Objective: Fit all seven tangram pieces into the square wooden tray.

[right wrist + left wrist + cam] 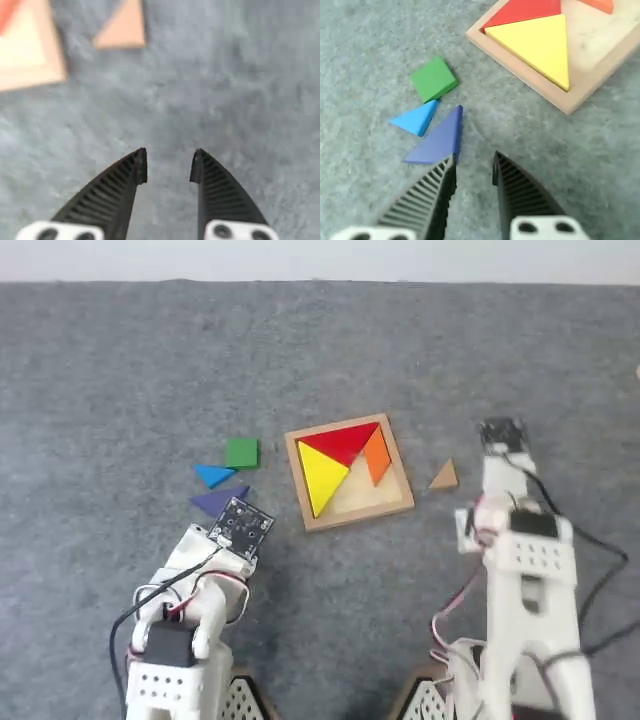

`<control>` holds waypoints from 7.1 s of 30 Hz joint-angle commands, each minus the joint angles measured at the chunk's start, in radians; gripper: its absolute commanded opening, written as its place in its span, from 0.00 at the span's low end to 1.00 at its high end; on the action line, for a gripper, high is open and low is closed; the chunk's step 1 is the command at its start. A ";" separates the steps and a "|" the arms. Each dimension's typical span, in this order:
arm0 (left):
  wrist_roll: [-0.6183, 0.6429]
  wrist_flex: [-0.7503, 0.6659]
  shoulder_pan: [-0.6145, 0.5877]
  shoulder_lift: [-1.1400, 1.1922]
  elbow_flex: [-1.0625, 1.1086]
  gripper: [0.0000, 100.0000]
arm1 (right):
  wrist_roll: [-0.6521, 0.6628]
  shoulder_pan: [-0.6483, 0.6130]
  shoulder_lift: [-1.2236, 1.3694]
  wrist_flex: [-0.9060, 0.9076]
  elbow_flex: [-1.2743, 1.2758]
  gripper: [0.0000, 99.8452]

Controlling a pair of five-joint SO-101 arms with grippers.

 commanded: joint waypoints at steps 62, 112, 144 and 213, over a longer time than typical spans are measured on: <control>0.021 0.083 -0.014 -0.014 -0.010 0.12 | -0.442 -0.209 0.685 0.240 -0.861 0.07; 0.021 0.083 -0.012 -0.012 -0.010 0.12 | 0.511 -0.549 0.983 0.275 -1.266 0.03; 0.021 0.083 -0.009 -0.012 -0.010 0.12 | 0.437 -0.496 1.089 0.539 -1.636 0.26; 0.021 0.083 -0.008 -0.012 -0.010 0.12 | -0.077 -0.561 1.121 0.091 -1.217 0.26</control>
